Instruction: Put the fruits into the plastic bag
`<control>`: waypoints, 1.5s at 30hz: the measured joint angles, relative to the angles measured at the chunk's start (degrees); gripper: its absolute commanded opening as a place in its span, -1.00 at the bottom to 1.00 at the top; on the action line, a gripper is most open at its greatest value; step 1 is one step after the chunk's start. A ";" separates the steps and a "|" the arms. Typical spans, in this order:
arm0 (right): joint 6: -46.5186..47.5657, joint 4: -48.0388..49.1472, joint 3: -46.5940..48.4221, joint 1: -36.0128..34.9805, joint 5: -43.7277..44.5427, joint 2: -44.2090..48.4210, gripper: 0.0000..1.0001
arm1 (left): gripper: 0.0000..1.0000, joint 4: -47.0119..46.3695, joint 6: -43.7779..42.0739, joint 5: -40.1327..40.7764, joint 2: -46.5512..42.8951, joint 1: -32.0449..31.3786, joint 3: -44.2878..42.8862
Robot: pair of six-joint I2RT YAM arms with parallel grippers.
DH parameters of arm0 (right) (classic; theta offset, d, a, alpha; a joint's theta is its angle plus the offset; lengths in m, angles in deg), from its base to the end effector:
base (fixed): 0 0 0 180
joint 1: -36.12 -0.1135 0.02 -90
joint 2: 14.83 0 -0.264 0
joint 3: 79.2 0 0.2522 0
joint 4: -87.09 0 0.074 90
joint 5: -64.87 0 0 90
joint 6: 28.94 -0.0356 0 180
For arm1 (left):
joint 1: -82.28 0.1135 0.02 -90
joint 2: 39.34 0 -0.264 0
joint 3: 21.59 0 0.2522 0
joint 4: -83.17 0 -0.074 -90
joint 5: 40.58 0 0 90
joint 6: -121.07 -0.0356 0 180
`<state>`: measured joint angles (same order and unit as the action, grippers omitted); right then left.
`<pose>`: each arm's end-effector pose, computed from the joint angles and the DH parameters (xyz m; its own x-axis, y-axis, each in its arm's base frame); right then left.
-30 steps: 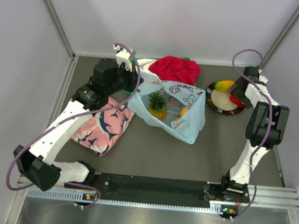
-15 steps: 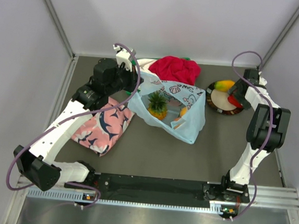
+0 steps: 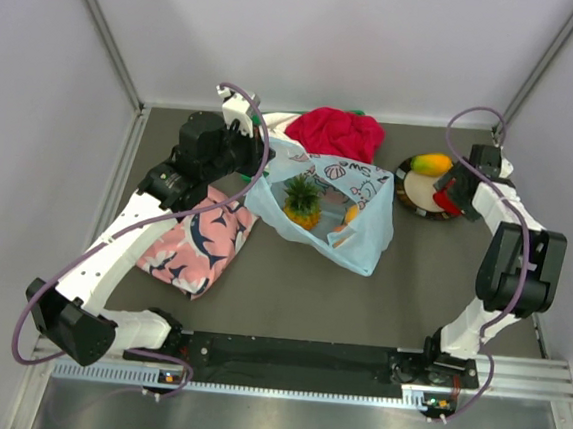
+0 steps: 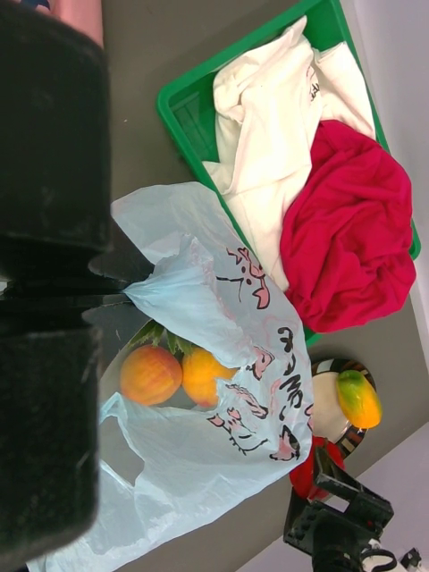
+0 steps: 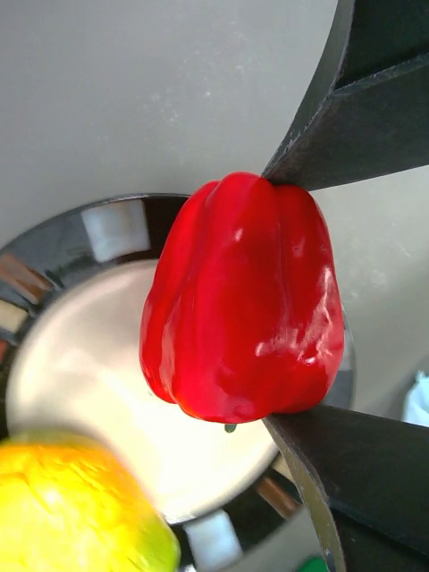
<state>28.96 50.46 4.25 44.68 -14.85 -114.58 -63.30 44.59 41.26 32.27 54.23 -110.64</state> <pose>0.3674 -0.0617 0.2159 -0.5340 0.6091 -0.5863 0.6335 0.7476 0.1997 0.2467 -0.1372 0.4093 -0.3748 -0.0625 -0.9250 0.5124 0.8175 -0.2629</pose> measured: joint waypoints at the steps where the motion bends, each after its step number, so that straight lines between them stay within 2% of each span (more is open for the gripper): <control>1: 0.04 0.17 -0.63 0.00 -0.63 0.96 -0.27 | -1.00 0.00 0.00 0.04 0.00 0.00 0.00; 6: 2.08 2.14 -5.64 -1.46 -3.37 10.93 -0.34 | -1.00 0.02 0.00 0.07 0.00 0.00 0.00; 10: 3.19 2.56 -5.92 -4.42 -5.07 17.73 -0.37 | -1.00 0.02 0.00 0.04 0.00 0.00 0.00; 15: 4.11 3.80 -6.45 -8.50 -9.64 30.56 -0.38 | -1.00 0.02 0.00 0.04 0.00 0.00 0.00; 22: 5.55 6.16 -6.45 -21.55 -17.14 40.83 -0.41 | -1.00 0.02 0.00 0.02 0.00 0.00 0.00; 26: 5.95 8.35 -7.08 -30.67 -21.33 41.33 -0.41 | -1.00 0.02 0.02 0.02 0.00 0.00 0.00; 33: 5.97 11.76 -7.89 -40.92 -25.75 37.05 -0.41 | -1.00 0.00 0.02 -0.17 0.00 0.00 0.00; 40: 4.33 12.37 -8.15 -44.48 -27.06 27.50 -0.44 | -1.00 0.00 0.02 -0.44 0.00 0.00 0.00; 45: 2.12 10.34 -8.20 -44.81 -23.04 22.80 -0.46 | -1.00 0.00 0.04 -0.63 0.00 0.00 0.00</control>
<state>31.08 60.80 -3.95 -0.13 -37.89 -91.78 -63.30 44.64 40.62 32.27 54.23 -110.64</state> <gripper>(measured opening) 0.866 0.016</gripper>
